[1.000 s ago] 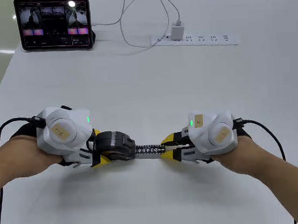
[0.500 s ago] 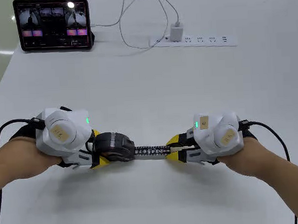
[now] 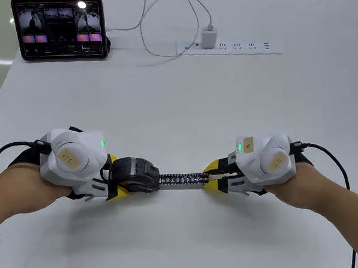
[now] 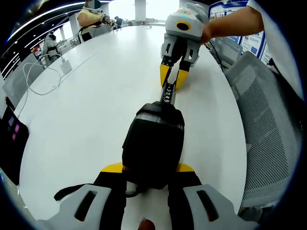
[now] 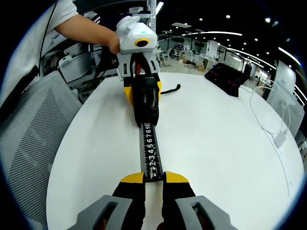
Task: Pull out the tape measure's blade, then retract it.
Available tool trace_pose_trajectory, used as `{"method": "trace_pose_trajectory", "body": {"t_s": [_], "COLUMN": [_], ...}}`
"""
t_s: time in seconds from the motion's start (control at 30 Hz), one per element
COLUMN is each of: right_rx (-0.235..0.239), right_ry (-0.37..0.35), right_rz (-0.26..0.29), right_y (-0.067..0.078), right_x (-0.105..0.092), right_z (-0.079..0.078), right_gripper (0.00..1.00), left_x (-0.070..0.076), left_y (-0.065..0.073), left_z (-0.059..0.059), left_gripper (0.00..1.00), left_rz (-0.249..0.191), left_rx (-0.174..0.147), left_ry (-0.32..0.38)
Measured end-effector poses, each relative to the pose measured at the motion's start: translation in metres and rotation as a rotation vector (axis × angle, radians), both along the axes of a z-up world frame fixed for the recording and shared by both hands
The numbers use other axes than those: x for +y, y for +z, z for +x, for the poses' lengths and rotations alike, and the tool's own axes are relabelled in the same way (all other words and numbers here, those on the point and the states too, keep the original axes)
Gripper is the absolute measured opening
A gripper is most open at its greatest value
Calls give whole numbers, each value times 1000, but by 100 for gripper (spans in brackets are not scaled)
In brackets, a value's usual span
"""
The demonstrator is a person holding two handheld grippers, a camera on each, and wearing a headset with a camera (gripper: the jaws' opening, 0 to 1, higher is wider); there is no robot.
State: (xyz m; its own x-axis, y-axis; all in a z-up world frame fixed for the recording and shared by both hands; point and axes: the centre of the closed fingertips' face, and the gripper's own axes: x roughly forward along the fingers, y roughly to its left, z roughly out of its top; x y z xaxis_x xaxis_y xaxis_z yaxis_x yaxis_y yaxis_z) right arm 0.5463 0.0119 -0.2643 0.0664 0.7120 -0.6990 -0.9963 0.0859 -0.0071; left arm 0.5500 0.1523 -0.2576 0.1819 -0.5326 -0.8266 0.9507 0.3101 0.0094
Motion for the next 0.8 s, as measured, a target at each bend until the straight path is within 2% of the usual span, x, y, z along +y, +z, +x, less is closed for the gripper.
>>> {"method": "trace_pose_trajectory", "body": {"t_s": [0.43, 0.8], "right_rx": [-7, -7], "right_ry": [-2, -7], "right_rz": [2, -14], "right_y": [3, 3], "right_x": [-3, -14], "right_z": [1, 2], "right_gripper": [8, 8], "left_x": [0, 0], "left_y": [1, 0], "left_z": [-1, 0], "left_gripper": [28, 28], "left_rz": [1, 0], "left_rx": [0, 1], "left_ry": [1, 3]}}
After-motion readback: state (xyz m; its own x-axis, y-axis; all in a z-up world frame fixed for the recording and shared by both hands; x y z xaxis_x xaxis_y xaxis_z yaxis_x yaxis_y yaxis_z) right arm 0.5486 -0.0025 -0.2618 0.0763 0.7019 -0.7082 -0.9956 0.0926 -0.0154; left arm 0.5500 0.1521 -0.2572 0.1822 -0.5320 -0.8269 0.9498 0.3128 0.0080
